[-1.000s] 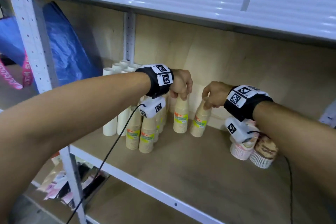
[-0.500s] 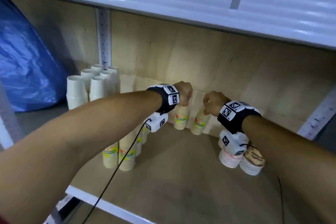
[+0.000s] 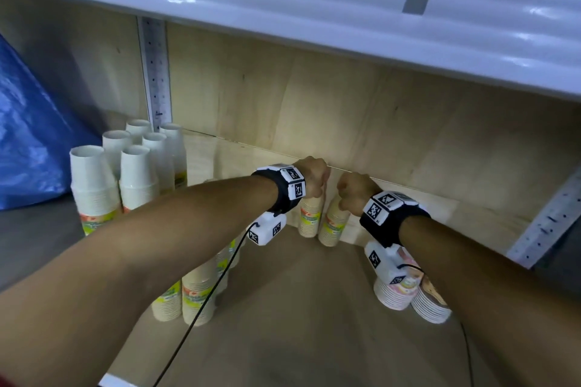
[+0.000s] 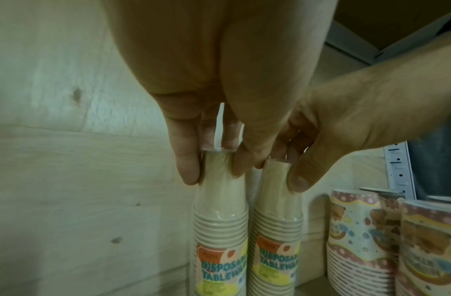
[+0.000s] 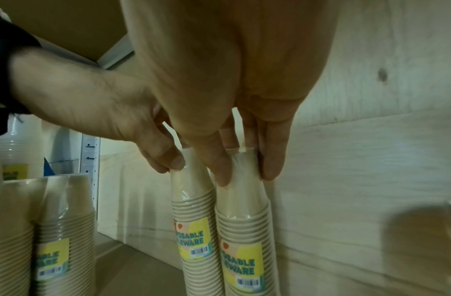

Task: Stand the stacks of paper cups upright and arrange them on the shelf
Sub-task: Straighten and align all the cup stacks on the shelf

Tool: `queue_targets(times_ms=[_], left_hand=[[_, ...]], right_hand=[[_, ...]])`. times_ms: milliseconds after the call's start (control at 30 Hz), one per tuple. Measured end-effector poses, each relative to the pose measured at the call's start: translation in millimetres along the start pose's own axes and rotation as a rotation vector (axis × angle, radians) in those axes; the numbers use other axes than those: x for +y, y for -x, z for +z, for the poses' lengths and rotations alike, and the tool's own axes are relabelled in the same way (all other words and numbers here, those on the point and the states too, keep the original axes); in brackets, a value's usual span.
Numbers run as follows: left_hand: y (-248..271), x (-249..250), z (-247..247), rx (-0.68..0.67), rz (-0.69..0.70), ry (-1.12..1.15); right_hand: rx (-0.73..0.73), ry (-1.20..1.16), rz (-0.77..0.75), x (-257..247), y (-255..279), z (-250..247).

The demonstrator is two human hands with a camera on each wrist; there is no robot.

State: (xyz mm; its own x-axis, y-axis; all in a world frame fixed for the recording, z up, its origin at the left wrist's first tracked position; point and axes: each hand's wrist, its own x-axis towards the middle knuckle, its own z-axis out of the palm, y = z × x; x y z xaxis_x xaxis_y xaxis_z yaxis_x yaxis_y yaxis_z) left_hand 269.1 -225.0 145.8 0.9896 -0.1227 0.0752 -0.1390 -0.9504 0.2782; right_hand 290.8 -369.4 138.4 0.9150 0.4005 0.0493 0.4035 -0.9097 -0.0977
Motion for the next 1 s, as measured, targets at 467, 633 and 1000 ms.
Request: queue_targets(times_ms=[467, 633, 1000], left_hand=[[-16, -4, 12, -0.026, 0.008, -0.036], [-17, -5, 13, -0.045, 0.02, -0.012], [-1, -1, -11, -0.063, -0.038, 0.108]], right_hand=[[-0.028, 0.019, -0.043, 4, -25, 18], [-0.019, 0.017, -0.066, 8, -25, 17], [0.051, -0.017, 0.027, 0, -13, 0]])
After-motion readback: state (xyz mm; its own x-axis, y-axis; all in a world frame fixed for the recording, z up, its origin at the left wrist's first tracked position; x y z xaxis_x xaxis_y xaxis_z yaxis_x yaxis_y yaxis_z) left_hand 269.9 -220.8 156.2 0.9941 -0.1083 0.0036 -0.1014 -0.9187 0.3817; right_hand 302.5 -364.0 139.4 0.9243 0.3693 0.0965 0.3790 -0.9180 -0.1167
